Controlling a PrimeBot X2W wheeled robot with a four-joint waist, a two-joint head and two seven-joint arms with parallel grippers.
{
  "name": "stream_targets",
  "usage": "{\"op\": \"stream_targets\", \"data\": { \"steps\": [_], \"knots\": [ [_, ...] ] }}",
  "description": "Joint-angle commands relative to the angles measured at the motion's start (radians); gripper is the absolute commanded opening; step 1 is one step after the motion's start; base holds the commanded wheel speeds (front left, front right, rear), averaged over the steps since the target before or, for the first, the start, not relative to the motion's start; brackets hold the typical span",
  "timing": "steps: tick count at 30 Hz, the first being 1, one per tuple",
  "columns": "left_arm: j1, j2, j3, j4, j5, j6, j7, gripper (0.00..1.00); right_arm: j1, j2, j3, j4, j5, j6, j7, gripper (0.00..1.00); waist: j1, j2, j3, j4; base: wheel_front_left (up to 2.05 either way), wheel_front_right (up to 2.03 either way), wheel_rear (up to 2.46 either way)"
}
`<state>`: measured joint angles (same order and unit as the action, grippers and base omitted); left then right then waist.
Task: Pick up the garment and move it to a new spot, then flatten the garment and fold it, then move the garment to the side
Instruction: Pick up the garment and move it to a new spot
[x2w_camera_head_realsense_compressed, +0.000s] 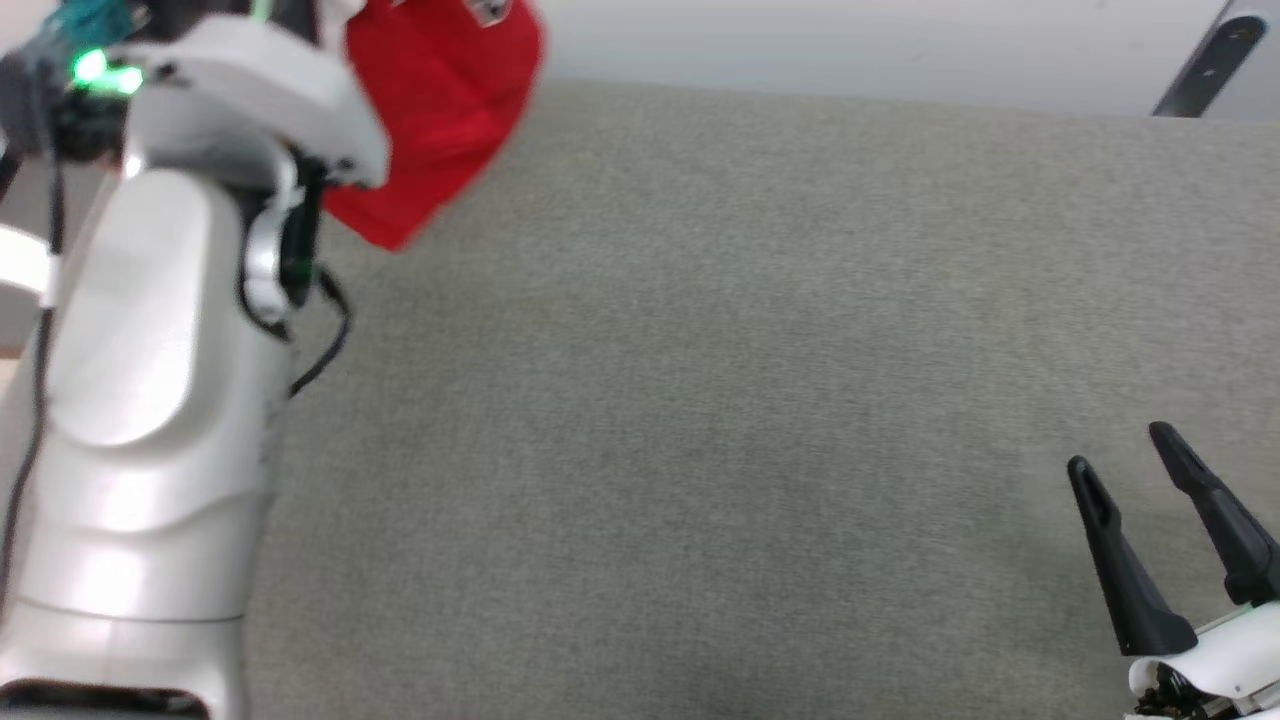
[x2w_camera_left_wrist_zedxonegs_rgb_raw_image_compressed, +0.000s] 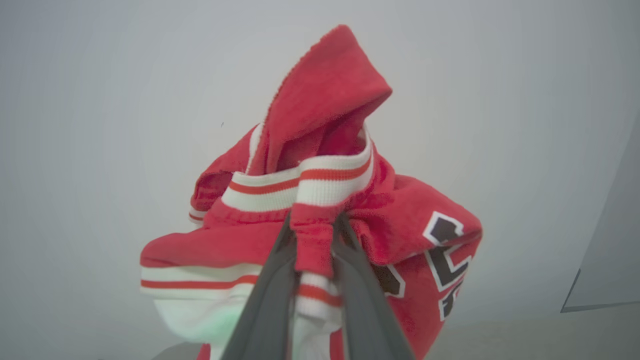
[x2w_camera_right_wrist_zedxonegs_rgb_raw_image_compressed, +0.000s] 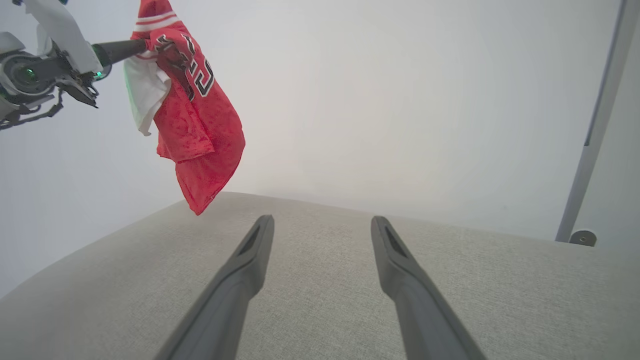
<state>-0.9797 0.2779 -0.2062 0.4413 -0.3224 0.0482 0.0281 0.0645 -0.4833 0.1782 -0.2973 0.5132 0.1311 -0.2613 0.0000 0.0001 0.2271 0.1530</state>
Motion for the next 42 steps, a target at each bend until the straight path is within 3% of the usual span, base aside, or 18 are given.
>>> {"op": "stream_targets", "data": {
  "steps": [1,10,13,17,21,26,42],
  "knots": [
    [-0.012,-0.009,-0.005,-0.008,0.002,-0.007,0.004,0.0,0.006,0.007,-0.007,0.003,-0.009,-0.001,-0.005,1.0,0.0,-0.0001,-0.02,-0.023,0.0,0.0,0.0],
    [-0.059,-0.141,-0.136,-0.125,-0.019,-0.061,0.1,0.0,-0.01,0.06,-0.052,0.036,-0.001,-0.001,-0.005,1.0,0.0,-0.0001,-0.04,-0.107,0.0,0.0,0.0],
    [-0.039,-0.164,-0.193,-0.147,-0.014,-0.08,0.15,0.0,-0.021,0.069,-0.069,0.041,0.008,-0.001,-0.005,1.0,0.0,-0.0001,-0.031,-0.141,0.0,0.0,0.0],
    [0.023,-0.18,-0.306,-0.15,-0.054,-0.143,0.258,0.0,-0.036,0.075,-0.09,0.05,0.024,-0.001,-0.005,1.0,0.0,-0.0001,-0.014,-0.19,0.0,0.0,0.0],
    [0.093,-0.186,-0.382,-0.138,-0.115,-0.163,0.339,0.0,-0.046,0.078,-0.111,0.058,0.046,-0.001,-0.005,1.0,0.0,-0.0001,0.016,-0.228,0.0,0.0,0.0],
    [0.12,-0.196,-0.445,-0.042,-0.14,-0.171,0.362,0.0,-0.069,0.075,-0.124,0.062,0.073,-0.001,-0.005,1.0,0.0,-0.0001,0.058,-0.264,0.0,0.0,0.0],
    [-0.007,-0.219,-0.577,0.49,-0.13,-0.172,0.346,0.0,-0.141,0.079,-0.119,0.08,0.126,-0.001,-0.005,1.0,0.0,-0.0001,0.144,-0.362,0.0,0.0,0.0]
  ]
}}
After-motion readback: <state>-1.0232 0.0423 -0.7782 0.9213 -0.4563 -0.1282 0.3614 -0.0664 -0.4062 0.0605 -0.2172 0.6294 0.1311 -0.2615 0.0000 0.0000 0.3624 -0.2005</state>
